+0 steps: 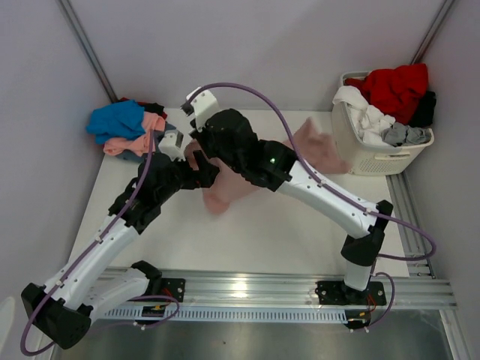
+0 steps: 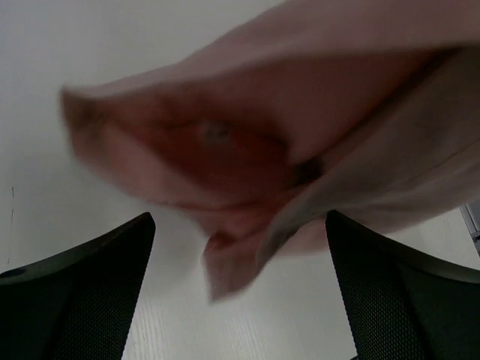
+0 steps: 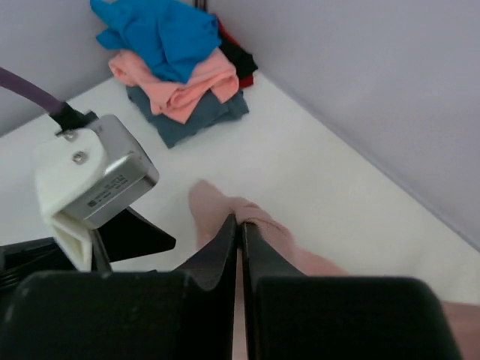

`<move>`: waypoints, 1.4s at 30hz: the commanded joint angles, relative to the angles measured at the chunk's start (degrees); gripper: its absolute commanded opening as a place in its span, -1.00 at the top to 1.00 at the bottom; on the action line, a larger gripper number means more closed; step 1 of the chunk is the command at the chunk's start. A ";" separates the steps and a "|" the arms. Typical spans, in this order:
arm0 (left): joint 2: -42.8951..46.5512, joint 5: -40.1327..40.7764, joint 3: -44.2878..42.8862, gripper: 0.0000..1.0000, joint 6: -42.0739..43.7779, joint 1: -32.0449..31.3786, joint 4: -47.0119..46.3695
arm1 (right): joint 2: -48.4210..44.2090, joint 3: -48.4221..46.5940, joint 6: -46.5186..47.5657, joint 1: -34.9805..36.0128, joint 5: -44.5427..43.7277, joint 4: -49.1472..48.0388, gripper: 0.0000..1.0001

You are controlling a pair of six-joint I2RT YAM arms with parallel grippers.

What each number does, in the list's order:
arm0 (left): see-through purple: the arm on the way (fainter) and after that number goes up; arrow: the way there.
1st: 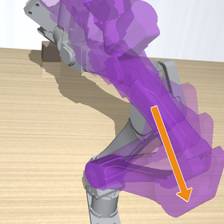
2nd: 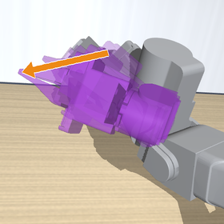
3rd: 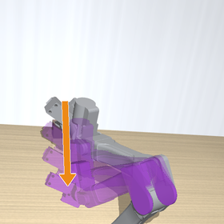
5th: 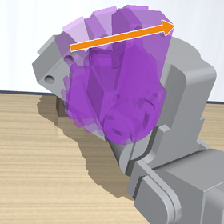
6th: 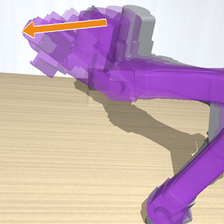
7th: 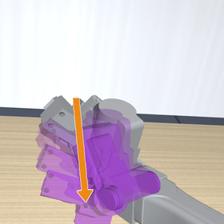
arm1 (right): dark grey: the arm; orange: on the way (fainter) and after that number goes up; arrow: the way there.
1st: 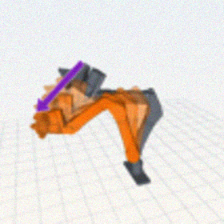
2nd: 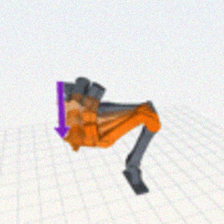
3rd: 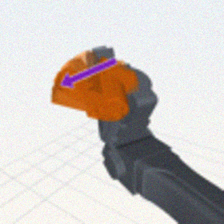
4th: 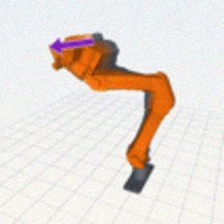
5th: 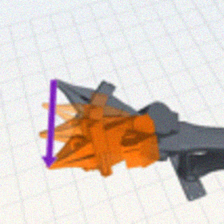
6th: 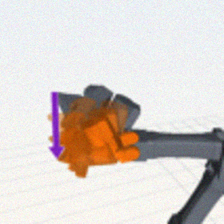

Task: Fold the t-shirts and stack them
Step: Move the tshirt to the center of the board

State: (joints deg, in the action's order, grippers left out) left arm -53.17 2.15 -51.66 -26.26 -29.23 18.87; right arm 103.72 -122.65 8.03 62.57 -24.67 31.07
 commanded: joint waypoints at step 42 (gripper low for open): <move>-8.44 4.70 9.39 -0.96 -17.24 -3.99 12.77 | -2.22 50.94 -22.27 -25.91 2.69 -22.55 -0.19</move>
State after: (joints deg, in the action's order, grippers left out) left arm -60.18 6.31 -39.51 -42.17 -32.73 32.34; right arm 100.49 -71.02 -12.43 37.15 -24.32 13.52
